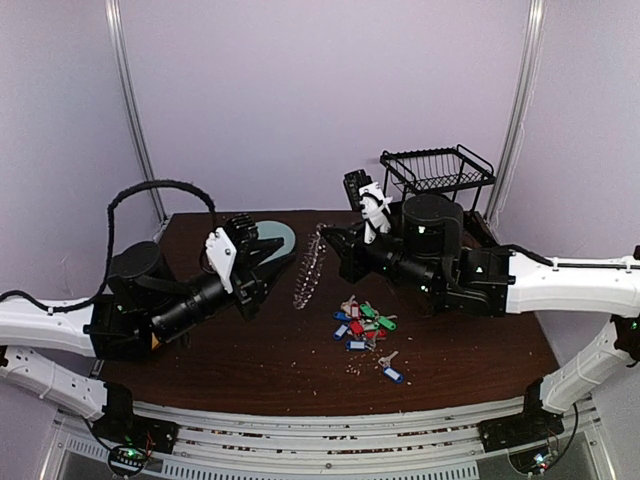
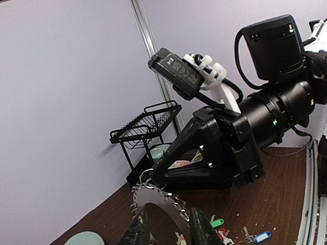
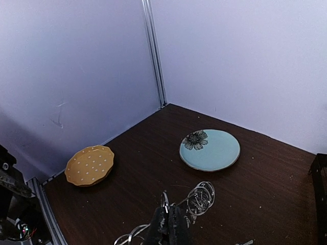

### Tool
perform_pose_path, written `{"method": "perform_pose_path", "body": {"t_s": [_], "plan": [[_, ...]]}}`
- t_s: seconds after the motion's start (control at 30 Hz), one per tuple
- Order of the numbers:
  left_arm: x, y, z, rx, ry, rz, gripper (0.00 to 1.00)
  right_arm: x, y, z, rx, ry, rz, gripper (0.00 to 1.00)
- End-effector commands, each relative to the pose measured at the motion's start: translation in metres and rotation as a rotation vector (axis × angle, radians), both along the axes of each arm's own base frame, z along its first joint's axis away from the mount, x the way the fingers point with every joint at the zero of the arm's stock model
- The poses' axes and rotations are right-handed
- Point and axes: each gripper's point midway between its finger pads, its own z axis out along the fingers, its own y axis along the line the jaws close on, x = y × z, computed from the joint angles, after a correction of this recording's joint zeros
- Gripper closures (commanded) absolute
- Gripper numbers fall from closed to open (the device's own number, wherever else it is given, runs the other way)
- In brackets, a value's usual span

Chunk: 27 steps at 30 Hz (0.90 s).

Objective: Put the keys on the keyring

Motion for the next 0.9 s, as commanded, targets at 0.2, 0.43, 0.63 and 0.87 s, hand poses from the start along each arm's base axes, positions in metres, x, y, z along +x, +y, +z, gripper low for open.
{"method": "perform_pose_path", "body": {"t_s": [0.2,0.43,0.63,0.87], "plan": [[0.016,0.000,-0.013,-0.043,0.120,0.000,0.73,-0.046,-0.004,0.016,0.186,-0.139,0.271,1.00],[-0.015,0.001,-0.003,-0.126,0.041,-0.280,0.72,-0.099,-0.006,0.031,0.336,-0.270,0.576,1.00],[-0.051,-0.013,-0.002,-0.106,-0.067,-0.492,0.66,-0.108,-0.004,0.038,0.408,-0.300,0.630,1.00],[-0.042,-0.022,0.002,-0.120,-0.050,-0.474,0.76,-0.109,0.001,0.036,0.388,-0.309,0.648,1.00]]}}
